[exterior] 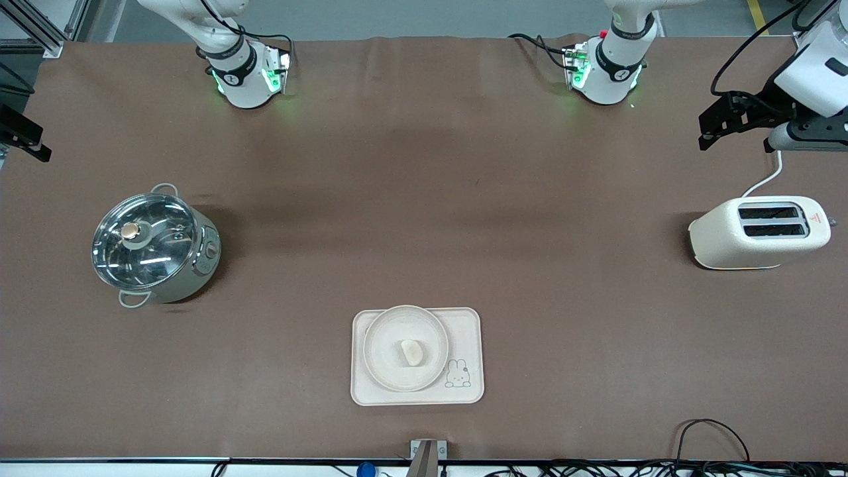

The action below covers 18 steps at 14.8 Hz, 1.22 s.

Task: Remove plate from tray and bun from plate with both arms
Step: 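Move the right gripper from the pot toward the white plate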

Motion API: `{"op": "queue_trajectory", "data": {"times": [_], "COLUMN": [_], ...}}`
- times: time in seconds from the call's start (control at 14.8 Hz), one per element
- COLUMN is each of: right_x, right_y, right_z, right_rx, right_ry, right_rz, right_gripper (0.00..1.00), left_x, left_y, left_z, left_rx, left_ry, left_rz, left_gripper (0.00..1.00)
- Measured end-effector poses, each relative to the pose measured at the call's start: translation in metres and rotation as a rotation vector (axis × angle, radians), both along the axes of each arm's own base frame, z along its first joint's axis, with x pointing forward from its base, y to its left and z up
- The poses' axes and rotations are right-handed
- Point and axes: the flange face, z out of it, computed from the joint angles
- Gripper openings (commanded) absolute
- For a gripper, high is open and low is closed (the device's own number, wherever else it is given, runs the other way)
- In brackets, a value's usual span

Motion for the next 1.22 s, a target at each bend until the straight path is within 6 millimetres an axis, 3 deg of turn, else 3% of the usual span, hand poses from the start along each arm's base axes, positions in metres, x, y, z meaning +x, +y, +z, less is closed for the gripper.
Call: {"op": "queue_trajectory", "data": {"times": [0.41, 0.61, 0.81, 1.02, 1.22], "right_x": [0.000, 0.008, 0.041, 0.087, 0.119], "right_y": [0.000, 0.004, 0.022, 0.059, 0.103], "right_z": [0.000, -0.007, -0.063, -0.141, -0.206], "right_rx": [0.001, 0.033, 0.164, 0.200, 0.267], "right_ry": [0.000, -0.014, 0.036, 0.048, 0.044], "right_rz": [0.000, 0.006, 0.019, 0.053, 0.045], "right_gripper": [1.00, 1.00, 1.00, 1.00, 1.00], "left_x": [0.006, 0.038, 0.078, 0.092, 0.103], "left_y": [0.001, 0.000, -0.012, -0.021, -0.020], "left_z": [-0.007, -0.037, -0.078, -0.099, -0.111], "left_rx": [-0.002, -0.019, -0.045, -0.053, -0.058], "left_ry": [0.014, 0.051, 0.054, 0.062, 0.050], "left_rz": [0.003, 0.023, 0.020, 0.012, 0.015], "left_gripper": [1.00, 1.00, 1.00, 1.00, 1.00]}}
